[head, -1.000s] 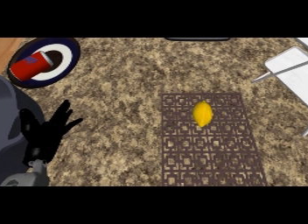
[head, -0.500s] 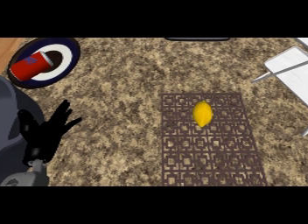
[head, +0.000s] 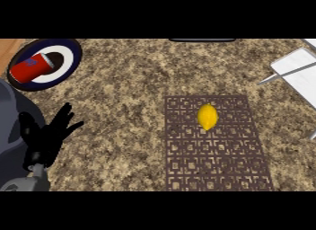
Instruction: Pick the cupcake from the placemat and place it in the tiered shelf
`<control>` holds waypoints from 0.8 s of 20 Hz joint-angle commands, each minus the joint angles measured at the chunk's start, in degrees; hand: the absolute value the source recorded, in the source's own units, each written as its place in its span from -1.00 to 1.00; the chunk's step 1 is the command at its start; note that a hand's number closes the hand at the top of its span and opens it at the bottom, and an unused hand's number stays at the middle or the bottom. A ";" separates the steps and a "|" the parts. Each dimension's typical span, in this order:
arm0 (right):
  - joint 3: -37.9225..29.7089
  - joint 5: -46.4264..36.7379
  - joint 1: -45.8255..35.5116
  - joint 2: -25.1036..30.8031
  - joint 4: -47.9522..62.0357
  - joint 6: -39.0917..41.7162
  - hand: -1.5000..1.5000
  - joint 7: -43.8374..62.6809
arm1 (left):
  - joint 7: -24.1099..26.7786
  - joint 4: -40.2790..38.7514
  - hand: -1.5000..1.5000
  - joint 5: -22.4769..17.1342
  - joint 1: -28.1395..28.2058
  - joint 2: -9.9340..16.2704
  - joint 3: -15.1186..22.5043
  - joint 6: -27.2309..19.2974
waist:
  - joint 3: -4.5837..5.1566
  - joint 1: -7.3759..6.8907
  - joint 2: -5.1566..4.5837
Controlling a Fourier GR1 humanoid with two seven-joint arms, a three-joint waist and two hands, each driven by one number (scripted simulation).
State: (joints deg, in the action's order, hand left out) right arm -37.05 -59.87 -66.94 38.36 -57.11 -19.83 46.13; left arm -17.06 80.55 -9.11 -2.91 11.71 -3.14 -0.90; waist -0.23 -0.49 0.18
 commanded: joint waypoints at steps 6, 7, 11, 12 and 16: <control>-0.44 -5.64 6.09 4.64 -11.27 -4.49 -1.00 7.73 | -0.70 1.83 0.00 1.67 4.55 -1.42 1.55 -1.15 | 0.23 0.90 0.18; -0.31 -6.82 5.01 5.32 -11.03 -4.36 -1.00 9.51 | -0.30 -4.66 0.00 1.08 -1.75 -0.15 -0.95 -0.92 | 0.30 1.42 -0.12; -5.19 -5.97 8.96 8.01 -22.09 -2.01 -1.00 12.24 | -2.82 0.09 0.00 -0.01 1.25 0.64 -1.13 -0.35 | 0.23 2.08 0.37; -4.73 -6.58 9.70 6.69 -25.46 -0.62 -1.00 14.77 | -0.70 -0.23 0.00 0.94 2.90 -0.04 -0.54 -0.45 | 0.27 1.59 0.28; -10.93 -0.18 18.14 5.76 -38.76 6.46 -1.00 14.92 | 0.57 -2.69 0.00 0.70 2.49 -0.01 -1.10 0.33 | 0.24 2.71 0.40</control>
State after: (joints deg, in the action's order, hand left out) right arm -44.24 -63.34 -54.47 44.62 -84.91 -18.68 57.62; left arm -16.72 81.37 -9.07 -0.79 11.86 -4.36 -0.89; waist -0.18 1.46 0.78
